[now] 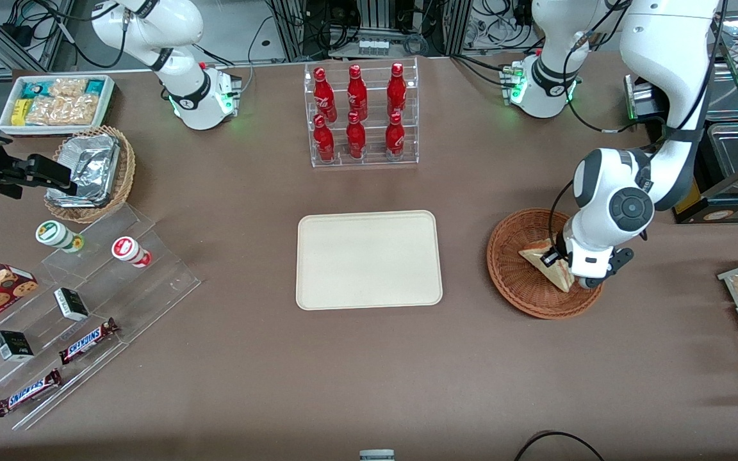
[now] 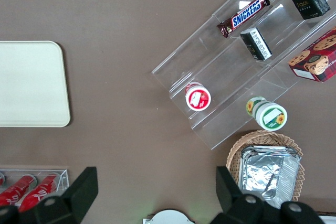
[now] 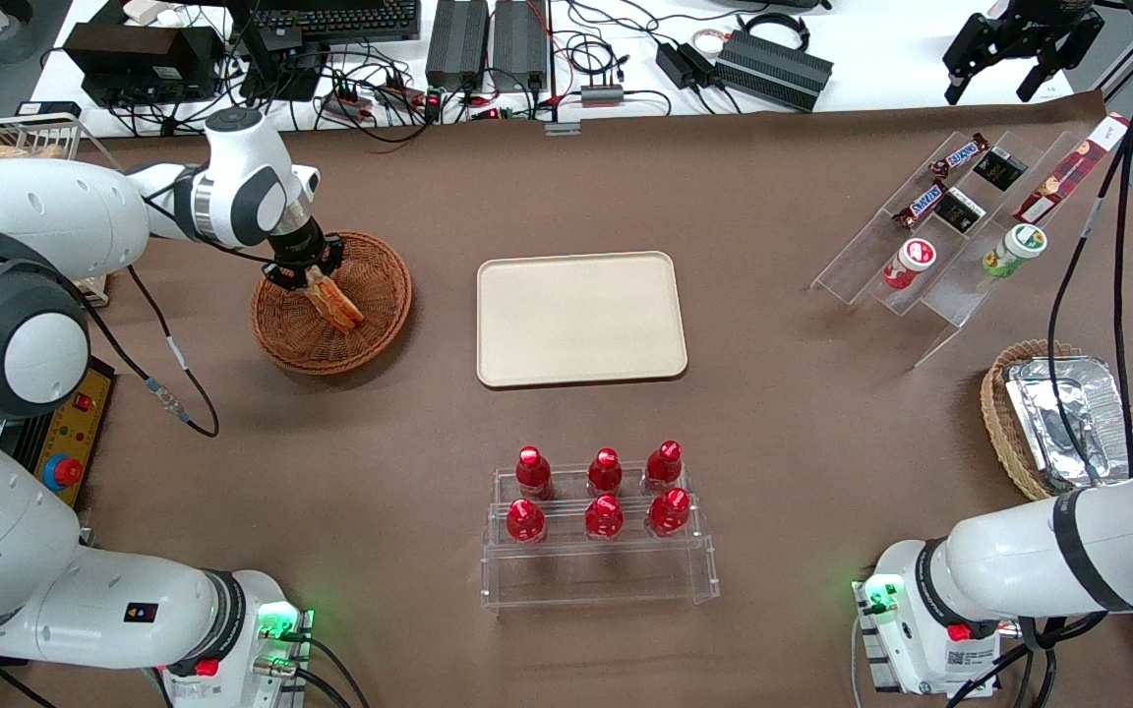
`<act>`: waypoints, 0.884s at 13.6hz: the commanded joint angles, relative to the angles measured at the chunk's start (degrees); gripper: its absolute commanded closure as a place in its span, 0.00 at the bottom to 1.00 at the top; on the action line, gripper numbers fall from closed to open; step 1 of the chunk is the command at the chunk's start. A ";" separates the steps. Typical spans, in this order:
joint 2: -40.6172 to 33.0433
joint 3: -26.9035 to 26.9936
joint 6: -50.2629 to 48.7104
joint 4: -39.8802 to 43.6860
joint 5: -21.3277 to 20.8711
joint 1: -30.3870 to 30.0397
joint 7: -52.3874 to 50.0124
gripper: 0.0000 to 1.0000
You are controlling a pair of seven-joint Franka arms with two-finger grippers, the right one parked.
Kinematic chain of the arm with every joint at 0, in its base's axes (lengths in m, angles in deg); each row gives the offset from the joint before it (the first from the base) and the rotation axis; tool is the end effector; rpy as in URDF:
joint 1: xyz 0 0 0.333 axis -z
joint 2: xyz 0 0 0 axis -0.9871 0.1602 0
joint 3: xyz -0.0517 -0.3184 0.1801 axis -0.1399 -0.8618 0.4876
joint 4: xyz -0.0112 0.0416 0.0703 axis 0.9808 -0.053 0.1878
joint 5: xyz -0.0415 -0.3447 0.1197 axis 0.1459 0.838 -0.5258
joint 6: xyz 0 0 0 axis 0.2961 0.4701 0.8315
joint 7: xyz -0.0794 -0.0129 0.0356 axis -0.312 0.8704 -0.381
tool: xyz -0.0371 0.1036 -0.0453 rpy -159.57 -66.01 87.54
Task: Place sandwich from basket to tray
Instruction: 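Close the left gripper on the wrapped sandwich and lift it, then carry the held sandwich from the basket over the cream tray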
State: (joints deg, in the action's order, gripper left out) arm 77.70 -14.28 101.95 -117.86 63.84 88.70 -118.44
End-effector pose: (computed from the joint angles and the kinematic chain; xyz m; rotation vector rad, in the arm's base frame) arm 0.5530 -0.0939 0.3259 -2.9286 -0.9225 0.1748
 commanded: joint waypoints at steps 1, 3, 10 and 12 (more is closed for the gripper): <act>-0.79 -0.43 -9.27 5.93 -0.80 0.69 -1.22 1.00; -1.84 -2.70 -14.65 10.58 -2.28 0.69 -1.22 1.00; 7.89 -9.83 -26.17 34.39 -4.75 8.92 -2.88 1.00; 12.80 -9.83 -26.18 40.10 -4.75 13.49 -3.41 1.00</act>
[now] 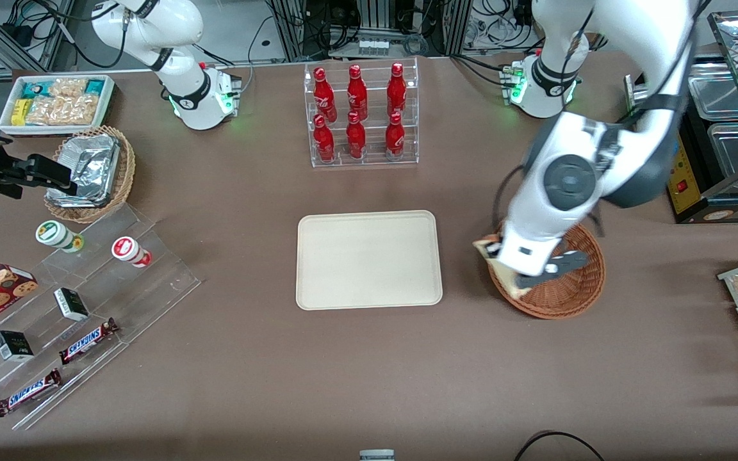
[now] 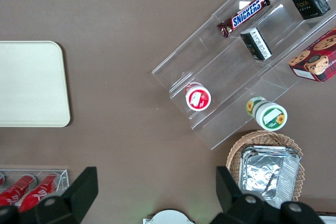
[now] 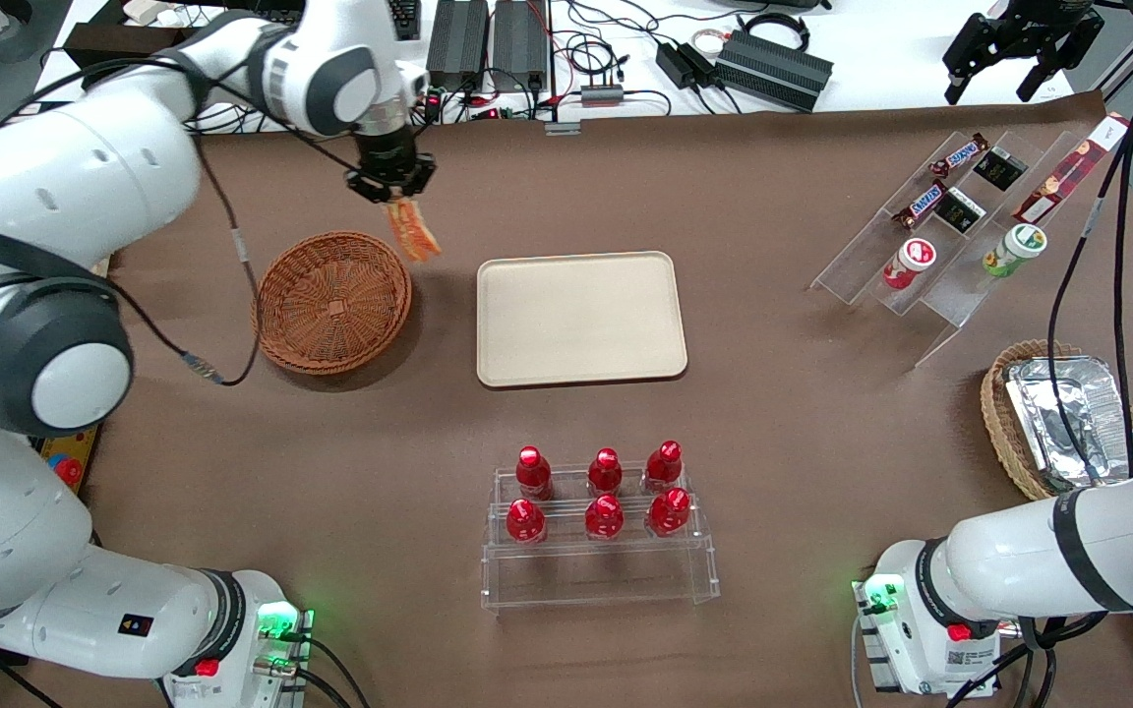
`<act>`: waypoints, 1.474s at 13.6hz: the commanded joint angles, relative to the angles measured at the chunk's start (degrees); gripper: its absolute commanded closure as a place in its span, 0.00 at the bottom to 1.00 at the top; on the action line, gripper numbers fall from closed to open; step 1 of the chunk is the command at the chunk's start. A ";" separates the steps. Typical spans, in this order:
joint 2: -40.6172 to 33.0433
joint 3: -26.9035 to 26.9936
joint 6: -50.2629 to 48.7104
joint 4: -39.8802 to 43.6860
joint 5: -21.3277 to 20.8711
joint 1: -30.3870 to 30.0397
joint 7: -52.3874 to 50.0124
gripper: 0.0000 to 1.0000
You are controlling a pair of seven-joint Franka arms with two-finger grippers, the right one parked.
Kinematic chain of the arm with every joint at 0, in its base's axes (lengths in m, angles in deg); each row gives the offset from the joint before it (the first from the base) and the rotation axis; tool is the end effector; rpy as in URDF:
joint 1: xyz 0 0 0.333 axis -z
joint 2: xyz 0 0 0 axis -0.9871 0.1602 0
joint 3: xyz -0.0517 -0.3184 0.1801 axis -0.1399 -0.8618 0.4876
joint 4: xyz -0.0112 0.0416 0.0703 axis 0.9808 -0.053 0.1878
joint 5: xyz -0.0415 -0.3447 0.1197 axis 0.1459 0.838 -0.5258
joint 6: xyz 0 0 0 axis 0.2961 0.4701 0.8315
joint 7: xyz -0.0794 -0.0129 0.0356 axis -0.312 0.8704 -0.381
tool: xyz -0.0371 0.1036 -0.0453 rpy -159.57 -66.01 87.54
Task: Place sandwich from basket to tray
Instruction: 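Carry the held sandwich from the basket over the cream tray, then lower the sandwich onto the tray and open the left gripper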
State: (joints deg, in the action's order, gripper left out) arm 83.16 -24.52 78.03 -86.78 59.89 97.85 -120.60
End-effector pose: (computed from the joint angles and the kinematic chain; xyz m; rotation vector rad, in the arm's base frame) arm 0.5849 -0.2936 0.4647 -3.0419 -0.4698 0.1072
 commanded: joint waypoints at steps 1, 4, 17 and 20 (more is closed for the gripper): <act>9.89 0.41 -2.26 11.83 -0.81 7.16 -1.43 1.00; 14.82 0.41 -1.38 14.14 -1.07 13.66 -1.08 1.00; 28.02 0.85 7.50 18.37 -2.92 24.59 -1.25 0.41; 26.44 0.94 6.62 18.45 -3.09 24.15 -1.25 0.00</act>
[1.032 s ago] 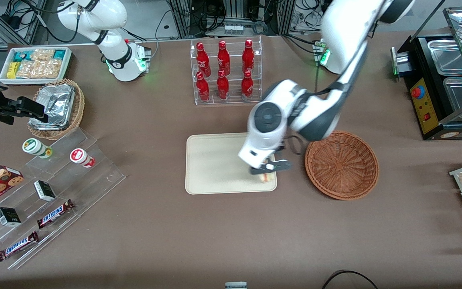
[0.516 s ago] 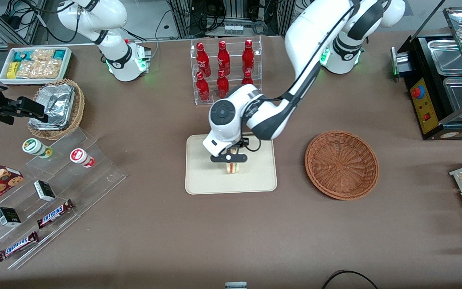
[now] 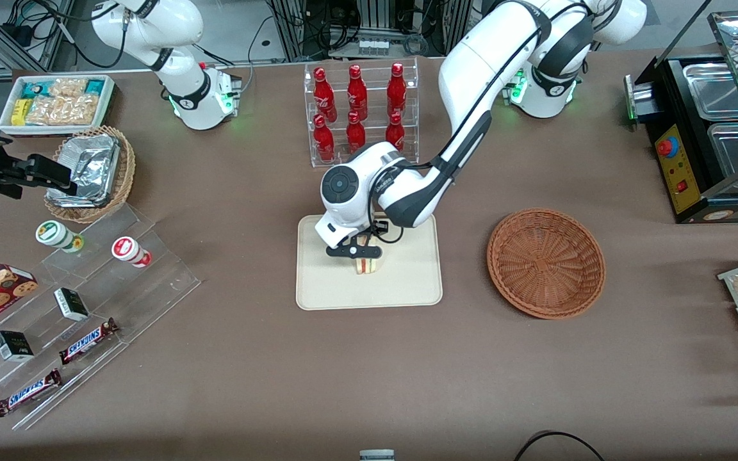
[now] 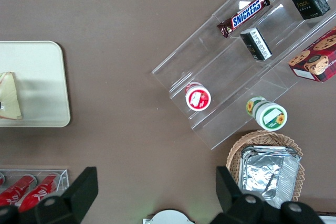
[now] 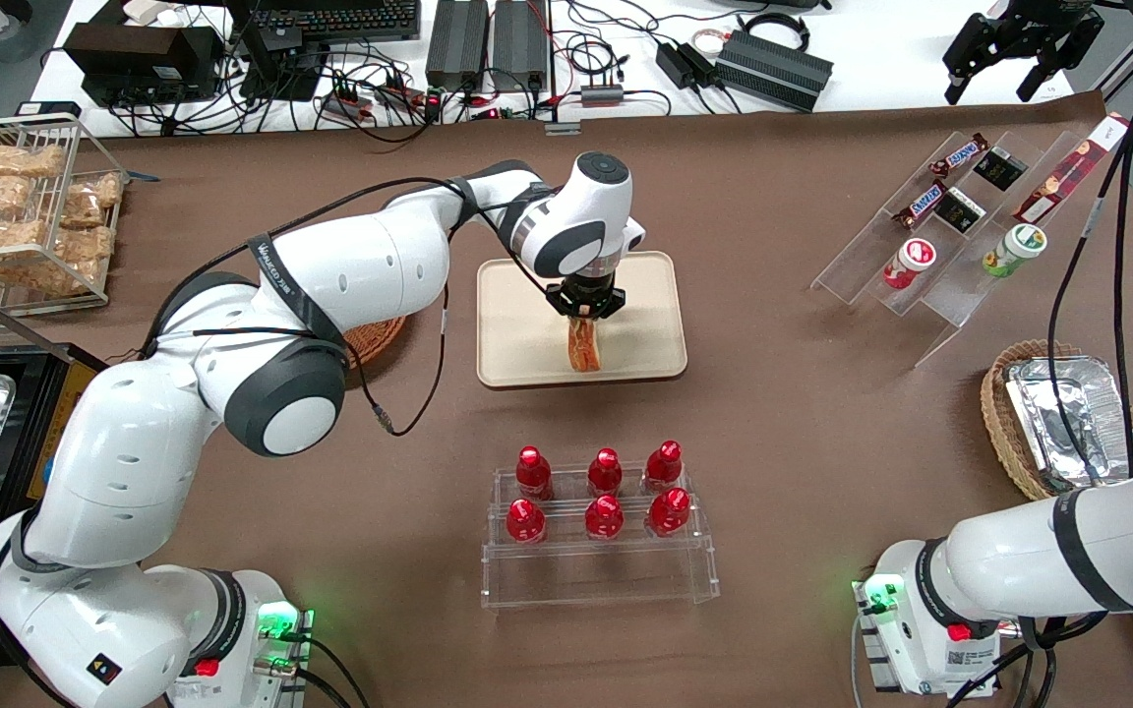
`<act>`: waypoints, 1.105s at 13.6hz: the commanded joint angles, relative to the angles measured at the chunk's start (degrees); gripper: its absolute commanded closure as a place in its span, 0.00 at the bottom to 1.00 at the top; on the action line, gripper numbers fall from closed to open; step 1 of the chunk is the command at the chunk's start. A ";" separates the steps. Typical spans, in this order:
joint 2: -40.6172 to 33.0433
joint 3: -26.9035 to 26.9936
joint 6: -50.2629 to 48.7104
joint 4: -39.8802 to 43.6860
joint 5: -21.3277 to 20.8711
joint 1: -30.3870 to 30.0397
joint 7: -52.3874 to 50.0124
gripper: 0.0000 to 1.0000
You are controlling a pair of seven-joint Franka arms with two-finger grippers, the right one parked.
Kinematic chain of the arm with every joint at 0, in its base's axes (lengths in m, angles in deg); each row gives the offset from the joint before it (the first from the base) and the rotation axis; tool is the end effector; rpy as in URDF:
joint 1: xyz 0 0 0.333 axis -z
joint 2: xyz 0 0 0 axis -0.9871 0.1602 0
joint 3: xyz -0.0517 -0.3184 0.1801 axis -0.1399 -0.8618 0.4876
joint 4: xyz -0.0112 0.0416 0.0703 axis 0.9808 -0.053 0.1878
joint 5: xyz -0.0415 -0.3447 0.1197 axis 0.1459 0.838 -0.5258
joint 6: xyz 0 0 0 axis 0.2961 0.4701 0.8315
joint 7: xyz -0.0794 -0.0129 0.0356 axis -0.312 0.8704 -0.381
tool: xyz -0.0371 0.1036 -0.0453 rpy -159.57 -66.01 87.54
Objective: Place sandwich from basket to tray
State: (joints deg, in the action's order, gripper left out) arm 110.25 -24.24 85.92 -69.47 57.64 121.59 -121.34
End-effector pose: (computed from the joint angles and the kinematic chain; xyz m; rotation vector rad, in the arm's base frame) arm 0.4994 -0.5658 0.2721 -3.0730 0.1092 0.1686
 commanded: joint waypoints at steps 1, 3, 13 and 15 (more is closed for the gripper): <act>-1.87 0.66 -1.70 1.15 -0.57 0.23 -0.60 0.00; -5.03 0.66 -4.68 1.06 -0.05 -0.55 -0.60 0.00; -33.85 0.57 -21.47 -9.03 2.33 -20.22 2.80 0.00; -38.95 0.57 -23.76 -12.46 2.33 -24.97 9.30 0.00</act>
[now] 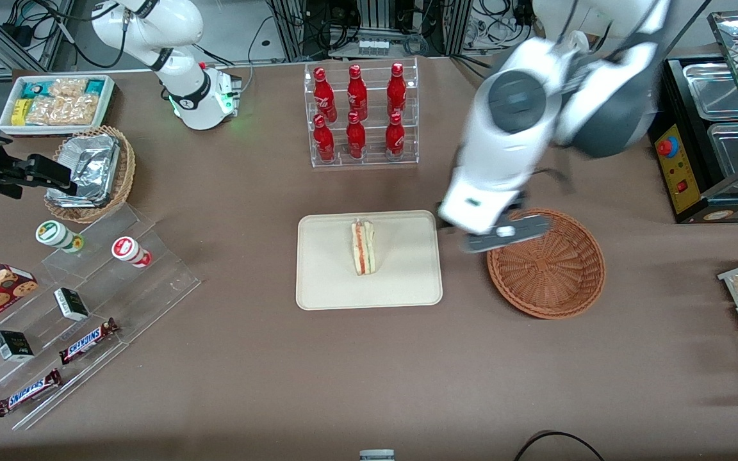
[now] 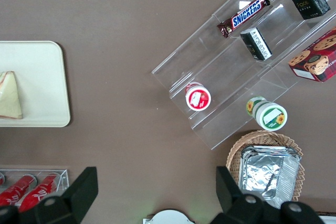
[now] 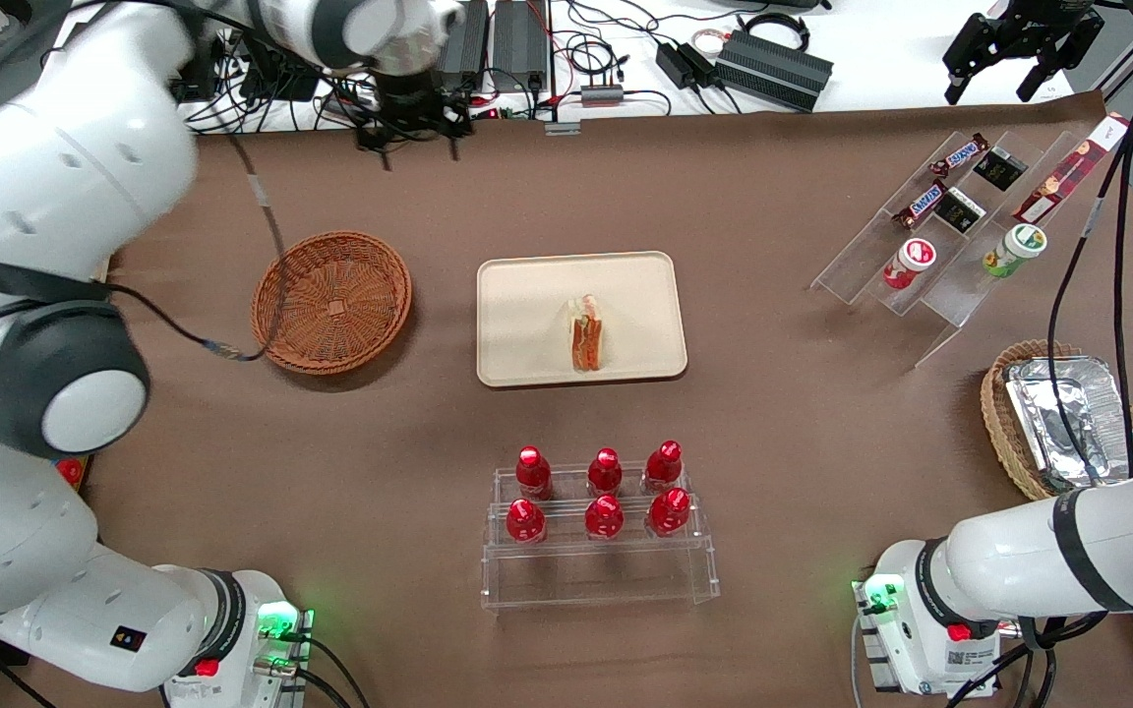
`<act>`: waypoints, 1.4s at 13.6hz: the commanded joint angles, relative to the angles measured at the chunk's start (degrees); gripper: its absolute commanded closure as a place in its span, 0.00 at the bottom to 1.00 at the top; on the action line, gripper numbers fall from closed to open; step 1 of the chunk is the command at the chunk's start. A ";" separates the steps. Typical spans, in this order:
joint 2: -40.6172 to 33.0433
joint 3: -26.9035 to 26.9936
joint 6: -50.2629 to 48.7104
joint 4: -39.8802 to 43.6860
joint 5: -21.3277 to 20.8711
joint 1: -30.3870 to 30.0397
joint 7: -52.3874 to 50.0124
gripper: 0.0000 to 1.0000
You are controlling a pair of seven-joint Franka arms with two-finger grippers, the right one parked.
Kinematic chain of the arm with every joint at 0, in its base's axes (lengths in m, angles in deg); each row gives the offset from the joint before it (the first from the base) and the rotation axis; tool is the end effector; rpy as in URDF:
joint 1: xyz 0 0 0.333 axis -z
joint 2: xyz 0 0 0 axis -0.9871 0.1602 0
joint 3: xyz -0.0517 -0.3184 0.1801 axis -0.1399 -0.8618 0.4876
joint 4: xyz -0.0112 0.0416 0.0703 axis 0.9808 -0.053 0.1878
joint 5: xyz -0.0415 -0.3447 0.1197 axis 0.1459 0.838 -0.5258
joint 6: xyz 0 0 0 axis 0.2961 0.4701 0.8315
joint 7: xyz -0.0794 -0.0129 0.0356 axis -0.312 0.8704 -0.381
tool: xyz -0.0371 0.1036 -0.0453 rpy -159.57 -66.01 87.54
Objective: Place sandwich from basket to tray
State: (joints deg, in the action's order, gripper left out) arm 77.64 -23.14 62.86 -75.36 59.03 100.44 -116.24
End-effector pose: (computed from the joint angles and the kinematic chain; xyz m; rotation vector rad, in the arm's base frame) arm 0.5569 -0.2902 0.5929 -3.0411 -0.3475 0.0343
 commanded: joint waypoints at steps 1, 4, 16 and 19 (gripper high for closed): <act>-9.32 -0.53 -0.89 -9.20 1.02 -5.84 7.72 0.00; -16.01 -0.44 -0.80 -15.36 2.07 -11.73 19.76 0.00; -12.87 11.42 -4.84 -7.92 7.97 -15.35 39.31 0.00; -12.42 11.42 -4.84 -7.03 7.27 -15.61 39.31 0.00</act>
State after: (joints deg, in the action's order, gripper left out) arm 64.13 -12.51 59.11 -84.86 65.94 84.09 -77.60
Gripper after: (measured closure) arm 0.000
